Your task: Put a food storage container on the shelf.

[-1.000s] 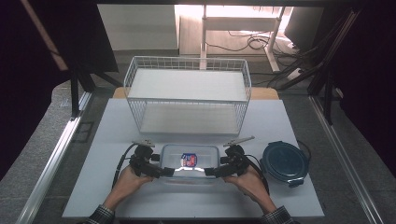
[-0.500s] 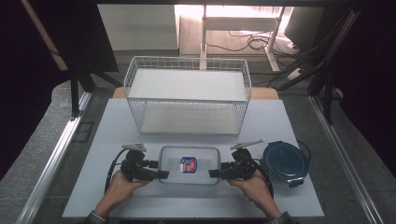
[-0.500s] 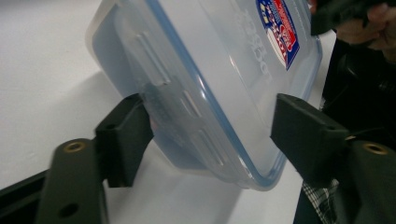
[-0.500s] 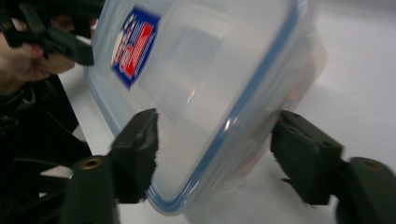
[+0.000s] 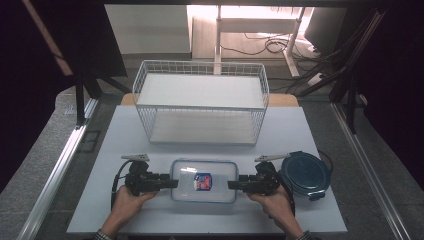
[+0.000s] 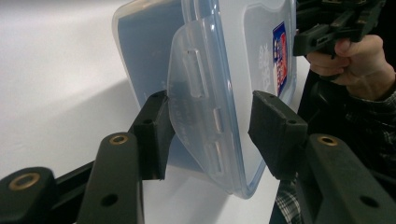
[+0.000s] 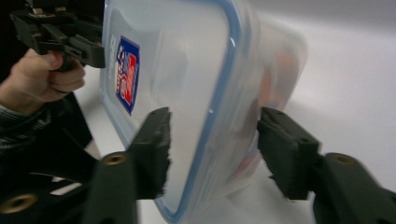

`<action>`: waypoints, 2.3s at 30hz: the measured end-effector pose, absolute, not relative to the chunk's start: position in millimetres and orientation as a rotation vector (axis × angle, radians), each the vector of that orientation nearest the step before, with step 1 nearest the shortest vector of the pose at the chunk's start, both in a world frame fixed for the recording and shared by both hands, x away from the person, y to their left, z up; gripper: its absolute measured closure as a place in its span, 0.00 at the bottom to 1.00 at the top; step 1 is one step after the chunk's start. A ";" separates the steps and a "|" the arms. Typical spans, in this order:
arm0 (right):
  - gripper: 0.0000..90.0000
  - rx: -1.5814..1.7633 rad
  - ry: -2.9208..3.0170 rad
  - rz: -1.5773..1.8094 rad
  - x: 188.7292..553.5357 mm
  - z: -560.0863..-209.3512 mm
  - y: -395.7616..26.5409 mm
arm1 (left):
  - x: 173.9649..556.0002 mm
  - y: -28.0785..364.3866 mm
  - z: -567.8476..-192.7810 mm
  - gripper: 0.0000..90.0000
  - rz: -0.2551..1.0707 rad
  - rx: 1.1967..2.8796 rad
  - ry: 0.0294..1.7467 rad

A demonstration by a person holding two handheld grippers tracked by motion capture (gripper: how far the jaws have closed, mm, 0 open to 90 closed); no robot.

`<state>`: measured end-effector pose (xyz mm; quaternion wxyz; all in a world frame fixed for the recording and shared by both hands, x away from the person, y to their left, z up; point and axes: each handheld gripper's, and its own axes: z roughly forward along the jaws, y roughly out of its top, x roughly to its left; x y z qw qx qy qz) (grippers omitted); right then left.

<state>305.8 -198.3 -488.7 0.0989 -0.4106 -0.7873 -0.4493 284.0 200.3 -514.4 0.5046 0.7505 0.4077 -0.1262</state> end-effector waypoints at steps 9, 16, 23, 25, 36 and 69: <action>0.59 -1.254 -2.265 -1.341 305.3 -486.5 -202.9 | 280.2 199.2 -513.9 0.57 -0.295 1.792 1.003; 0.60 -1.281 -2.275 -1.373 301.6 -483.3 -202.1 | 281.7 199.6 -513.9 0.59 -0.297 1.768 1.023; 0.60 -1.257 -2.316 -1.432 301.7 -470.9 -200.2 | 284.9 201.8 -500.7 0.59 -0.256 1.762 0.986; 0.60 -1.243 -2.327 -1.453 304.3 -465.2 -199.4 | 287.1 202.9 -494.2 0.59 -0.241 1.758 0.979; 0.60 -1.199 -2.355 -1.531 321.6 -433.9 -192.0 | 298.0 210.8 -464.2 0.59 -0.174 1.725 0.959; 0.60 -1.179 -2.317 -1.765 384.1 -332.6 -182.4 | 369.2 224.3 -354.9 0.59 -0.068 1.671 0.885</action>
